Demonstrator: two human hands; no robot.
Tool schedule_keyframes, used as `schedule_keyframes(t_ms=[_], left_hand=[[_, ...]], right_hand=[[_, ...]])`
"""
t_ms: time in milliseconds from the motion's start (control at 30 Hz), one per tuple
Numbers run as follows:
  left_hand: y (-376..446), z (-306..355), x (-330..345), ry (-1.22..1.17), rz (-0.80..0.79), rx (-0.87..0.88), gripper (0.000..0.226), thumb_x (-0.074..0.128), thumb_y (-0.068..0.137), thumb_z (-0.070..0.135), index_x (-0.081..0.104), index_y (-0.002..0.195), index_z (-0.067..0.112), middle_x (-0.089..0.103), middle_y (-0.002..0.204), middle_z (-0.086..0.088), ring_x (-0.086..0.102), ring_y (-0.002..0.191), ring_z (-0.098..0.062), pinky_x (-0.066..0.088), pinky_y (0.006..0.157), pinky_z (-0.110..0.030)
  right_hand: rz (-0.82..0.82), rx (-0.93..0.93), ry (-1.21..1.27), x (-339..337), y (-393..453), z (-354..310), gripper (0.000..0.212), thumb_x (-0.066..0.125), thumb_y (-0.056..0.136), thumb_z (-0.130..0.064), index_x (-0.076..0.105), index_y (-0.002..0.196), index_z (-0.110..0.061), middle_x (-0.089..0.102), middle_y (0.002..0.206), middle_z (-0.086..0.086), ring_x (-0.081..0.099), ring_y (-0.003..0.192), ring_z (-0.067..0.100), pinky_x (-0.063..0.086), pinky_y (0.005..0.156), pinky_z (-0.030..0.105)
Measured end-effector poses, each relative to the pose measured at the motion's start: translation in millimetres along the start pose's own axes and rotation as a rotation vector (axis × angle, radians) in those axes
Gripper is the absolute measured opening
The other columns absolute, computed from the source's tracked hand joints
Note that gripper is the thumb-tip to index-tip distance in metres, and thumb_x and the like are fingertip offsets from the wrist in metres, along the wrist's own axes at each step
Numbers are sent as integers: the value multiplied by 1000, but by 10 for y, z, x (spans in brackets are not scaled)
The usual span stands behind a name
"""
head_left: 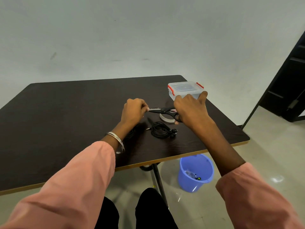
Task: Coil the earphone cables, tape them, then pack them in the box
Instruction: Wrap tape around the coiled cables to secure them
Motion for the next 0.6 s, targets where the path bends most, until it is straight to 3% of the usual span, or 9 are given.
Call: schedule_keyframes(t_ms=[167,400,600], left_hand=[[-21,-44,-7,-23,29,-62,11,63,90,12,73,84,9,73,80,-3,68,61,-16,60,70,-37],[-54,-120,-51,-172,64,-184,16,56,93,4,65,80,7,67,76,-2,67,60,-17,55,53,-23],[-85,-297,-16,-326,116,-398,30,50,94,0,55,67,12,68,79,-13,65,54,-20,55,47,-29]], right_hand=[[-27,7,-7,77,23,52,40,69,84,-21,52,117,-5,61,111,17,53,111,34,23,104,66],[-72,21,30,259,43,116,55,65,85,-39,45,122,-3,61,114,18,49,119,40,21,102,70],[-99,77,76,387,113,175,68,70,82,-35,37,132,-1,57,121,21,44,126,42,15,101,75]])
Point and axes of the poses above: each hand's wrist, its own y-axis towards the middle knuckle, its own x-axis out of the palm, z = x × y, the point moved 7 cm from there along y, towards the middle knuckle
